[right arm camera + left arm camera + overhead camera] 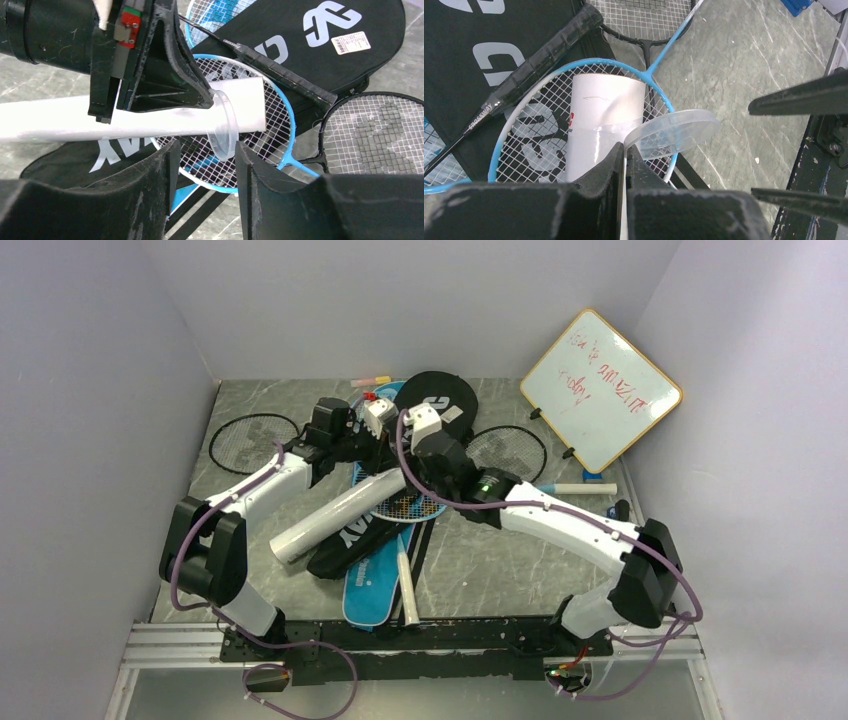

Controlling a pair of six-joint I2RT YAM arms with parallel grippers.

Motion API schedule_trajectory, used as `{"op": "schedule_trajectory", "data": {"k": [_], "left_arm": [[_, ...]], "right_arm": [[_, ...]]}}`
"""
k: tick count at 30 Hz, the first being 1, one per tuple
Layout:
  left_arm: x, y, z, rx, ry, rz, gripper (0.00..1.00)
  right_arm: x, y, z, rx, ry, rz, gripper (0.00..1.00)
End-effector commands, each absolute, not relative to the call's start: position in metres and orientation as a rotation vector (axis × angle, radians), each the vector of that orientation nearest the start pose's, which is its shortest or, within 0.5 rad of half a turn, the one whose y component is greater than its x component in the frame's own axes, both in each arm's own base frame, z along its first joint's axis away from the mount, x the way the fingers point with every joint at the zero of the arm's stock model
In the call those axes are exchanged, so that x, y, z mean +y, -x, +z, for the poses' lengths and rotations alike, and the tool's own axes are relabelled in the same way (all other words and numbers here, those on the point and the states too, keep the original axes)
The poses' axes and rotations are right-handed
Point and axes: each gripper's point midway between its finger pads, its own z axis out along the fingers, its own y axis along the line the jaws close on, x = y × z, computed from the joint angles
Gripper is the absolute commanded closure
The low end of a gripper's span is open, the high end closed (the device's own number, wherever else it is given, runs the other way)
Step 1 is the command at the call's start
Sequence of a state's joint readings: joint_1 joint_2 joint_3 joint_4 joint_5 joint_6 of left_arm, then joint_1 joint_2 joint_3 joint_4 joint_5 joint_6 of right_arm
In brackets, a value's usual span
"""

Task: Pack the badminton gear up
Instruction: Adjust the lid.

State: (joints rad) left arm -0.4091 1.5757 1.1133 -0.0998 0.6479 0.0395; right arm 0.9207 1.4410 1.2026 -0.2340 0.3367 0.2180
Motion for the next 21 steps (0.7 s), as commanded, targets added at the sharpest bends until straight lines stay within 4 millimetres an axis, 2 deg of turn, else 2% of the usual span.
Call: {"op": "schedule_trajectory", "data": {"k": [1,7,21], "left_arm": [[-0.267,-0.358,0.189,1.938,-0.827,-0.892,0.93],[-0.265,-0.36,0.187,1.947,-0.819,-0.87,0.94],[-0.268,-0.357,0.188,1.937,-0.835,-0.9,0.93]], "right_arm": [[0.317,-0.315,0.246,1.911,0.476,0.227,0.54],[0.316,-0.32,0.238,1.912,0.439,0.053,0.55],[0.318,-0.327,0.216,1.928,0.444,-0.053,0.62]]}}
